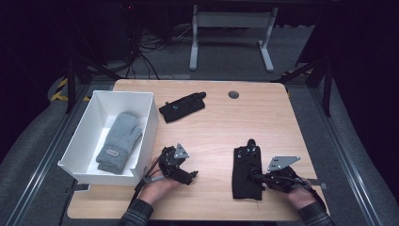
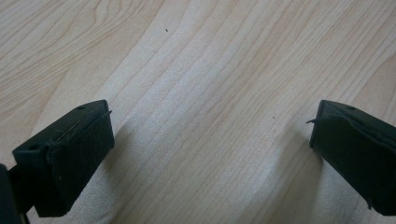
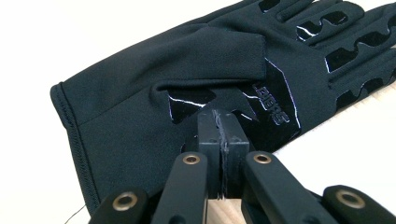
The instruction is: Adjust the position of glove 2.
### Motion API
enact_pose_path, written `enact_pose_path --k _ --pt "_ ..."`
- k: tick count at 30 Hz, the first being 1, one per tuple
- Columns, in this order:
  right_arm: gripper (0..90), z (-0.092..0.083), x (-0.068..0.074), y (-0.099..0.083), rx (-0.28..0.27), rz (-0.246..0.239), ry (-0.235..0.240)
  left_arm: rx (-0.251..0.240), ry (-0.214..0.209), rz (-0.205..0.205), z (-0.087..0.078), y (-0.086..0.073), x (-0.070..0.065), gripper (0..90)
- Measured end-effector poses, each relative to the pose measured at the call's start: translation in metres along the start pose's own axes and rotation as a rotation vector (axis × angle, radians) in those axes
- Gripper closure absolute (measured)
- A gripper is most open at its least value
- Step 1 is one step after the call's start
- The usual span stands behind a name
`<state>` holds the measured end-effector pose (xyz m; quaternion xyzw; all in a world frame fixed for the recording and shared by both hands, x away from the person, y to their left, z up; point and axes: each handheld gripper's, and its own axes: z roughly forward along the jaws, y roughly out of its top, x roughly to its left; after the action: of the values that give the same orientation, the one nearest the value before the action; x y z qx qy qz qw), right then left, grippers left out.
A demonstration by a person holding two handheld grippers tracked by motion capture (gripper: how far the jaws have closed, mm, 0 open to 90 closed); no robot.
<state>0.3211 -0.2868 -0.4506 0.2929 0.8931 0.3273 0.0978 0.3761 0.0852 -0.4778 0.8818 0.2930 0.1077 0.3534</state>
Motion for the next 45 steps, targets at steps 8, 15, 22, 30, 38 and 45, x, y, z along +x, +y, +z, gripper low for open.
enact_pose_path --k 8,15,22,30,38,45 --pt "61.0 -0.010 -0.007 0.001 -0.076 0.032 -0.058 0.001 -0.004 -0.001 0.000 0.000 0.000 0.1" --pt "40.4 -0.011 -0.028 -0.010 -0.101 0.123 -0.147 0.001 -0.005 0.001 0.000 0.000 0.000 0.1" --pt "33.3 -0.013 -0.053 -0.027 -0.096 0.195 -0.208 0.001 -0.006 -0.001 0.000 0.000 0.000 0.1" --pt "26.4 -0.012 -0.065 -0.036 -0.128 0.225 -0.257 0.005 -0.007 0.001 -0.001 0.000 0.000 0.4" --pt "19.6 -0.010 -0.066 -0.037 -0.138 0.202 -0.257 0.011 0.025 -0.035 -0.007 0.008 0.009 34.5" --pt "18.3 -0.009 -0.066 -0.037 -0.135 0.200 -0.255 0.016 0.036 -0.071 -0.006 0.021 0.018 62.5"
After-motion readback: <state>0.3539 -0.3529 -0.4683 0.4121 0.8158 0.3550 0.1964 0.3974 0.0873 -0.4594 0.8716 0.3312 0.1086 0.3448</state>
